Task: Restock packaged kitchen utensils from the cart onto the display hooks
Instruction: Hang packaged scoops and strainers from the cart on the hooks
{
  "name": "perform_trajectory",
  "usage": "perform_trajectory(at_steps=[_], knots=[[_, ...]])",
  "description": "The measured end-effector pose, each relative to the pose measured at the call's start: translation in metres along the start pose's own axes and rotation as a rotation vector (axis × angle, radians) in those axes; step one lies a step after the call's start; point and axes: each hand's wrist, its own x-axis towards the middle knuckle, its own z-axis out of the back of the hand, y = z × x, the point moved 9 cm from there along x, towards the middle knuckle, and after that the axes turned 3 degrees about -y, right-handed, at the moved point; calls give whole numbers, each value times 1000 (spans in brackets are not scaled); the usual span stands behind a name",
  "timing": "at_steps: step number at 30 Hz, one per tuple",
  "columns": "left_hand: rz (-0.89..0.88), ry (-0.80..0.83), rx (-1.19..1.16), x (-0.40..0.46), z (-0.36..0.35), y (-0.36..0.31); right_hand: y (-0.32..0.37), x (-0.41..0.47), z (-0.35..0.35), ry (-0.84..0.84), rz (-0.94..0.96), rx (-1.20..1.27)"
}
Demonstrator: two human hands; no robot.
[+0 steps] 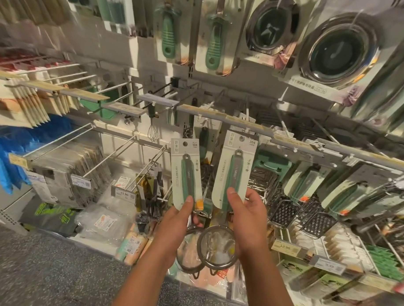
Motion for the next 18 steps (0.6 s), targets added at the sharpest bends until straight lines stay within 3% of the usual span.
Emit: perform_trajectory(at_steps=[11,18], knots=[[-122,2,-77,-11,14,-20,21,29,-1,-116,2,-79],[-178,43,-62,-25,9,-30,15,42,-12,-28,-72,-77]])
